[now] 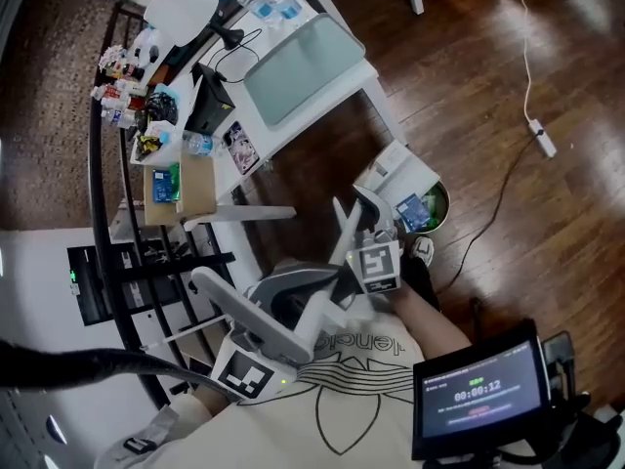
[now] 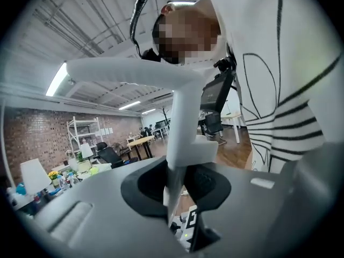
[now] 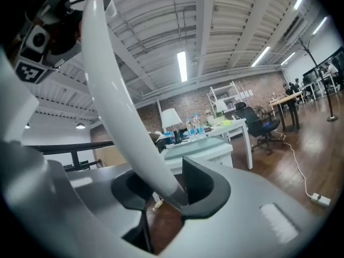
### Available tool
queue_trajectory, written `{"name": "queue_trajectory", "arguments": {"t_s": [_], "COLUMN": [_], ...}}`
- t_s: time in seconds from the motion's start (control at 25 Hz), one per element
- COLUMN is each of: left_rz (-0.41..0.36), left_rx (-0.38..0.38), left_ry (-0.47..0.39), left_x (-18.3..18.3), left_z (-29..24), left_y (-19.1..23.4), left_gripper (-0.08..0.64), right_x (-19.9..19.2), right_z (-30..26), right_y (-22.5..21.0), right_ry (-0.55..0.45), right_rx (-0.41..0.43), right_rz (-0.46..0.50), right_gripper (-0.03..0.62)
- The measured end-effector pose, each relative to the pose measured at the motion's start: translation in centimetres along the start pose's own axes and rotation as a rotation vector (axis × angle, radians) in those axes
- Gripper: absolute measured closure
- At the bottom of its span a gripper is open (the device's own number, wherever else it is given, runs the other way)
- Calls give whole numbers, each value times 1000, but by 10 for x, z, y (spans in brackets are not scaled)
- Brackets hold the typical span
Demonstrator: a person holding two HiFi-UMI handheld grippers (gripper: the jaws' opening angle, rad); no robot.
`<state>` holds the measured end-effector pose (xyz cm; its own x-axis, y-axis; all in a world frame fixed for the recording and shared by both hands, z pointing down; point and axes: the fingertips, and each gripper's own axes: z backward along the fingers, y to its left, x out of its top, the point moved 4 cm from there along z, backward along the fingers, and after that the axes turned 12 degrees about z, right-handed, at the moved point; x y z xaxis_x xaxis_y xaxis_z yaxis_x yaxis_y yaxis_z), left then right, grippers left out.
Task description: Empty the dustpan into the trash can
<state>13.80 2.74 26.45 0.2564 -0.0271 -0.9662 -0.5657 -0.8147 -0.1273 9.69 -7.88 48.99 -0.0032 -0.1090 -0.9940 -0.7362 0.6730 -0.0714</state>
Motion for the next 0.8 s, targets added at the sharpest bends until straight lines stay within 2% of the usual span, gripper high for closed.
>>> {"name": "queue_trajectory", "arguments": {"t_s": [0.16,0.28,0.4,0.52,0.68,0.8], "left_rz": [65,151,223,273,343,394], "left_rx": [47,143,255,357,509,608], "left_ry": [20,26,38,32,1,-62], "left_x": [-6,-12,-20,-26,-27,-25], "left_z": [3,9,17,28,58,89], "left_y": [8,29,52,70,94,114], "left_gripper": [465,466,466,468,468,468], "right_x": [-14,-19,-27,-30,-15,-2], "right_z": [0,-7,-18,-26,-25,-20], "right_y": [5,12,24,34,61,89], "right_ry": [41,79,139,179,132,91], "right_rx": [38,105,211,283,385,522], "right_rz": [14,31,59,136,278,301], "right_gripper": [468,468,466,468,466,462]}}
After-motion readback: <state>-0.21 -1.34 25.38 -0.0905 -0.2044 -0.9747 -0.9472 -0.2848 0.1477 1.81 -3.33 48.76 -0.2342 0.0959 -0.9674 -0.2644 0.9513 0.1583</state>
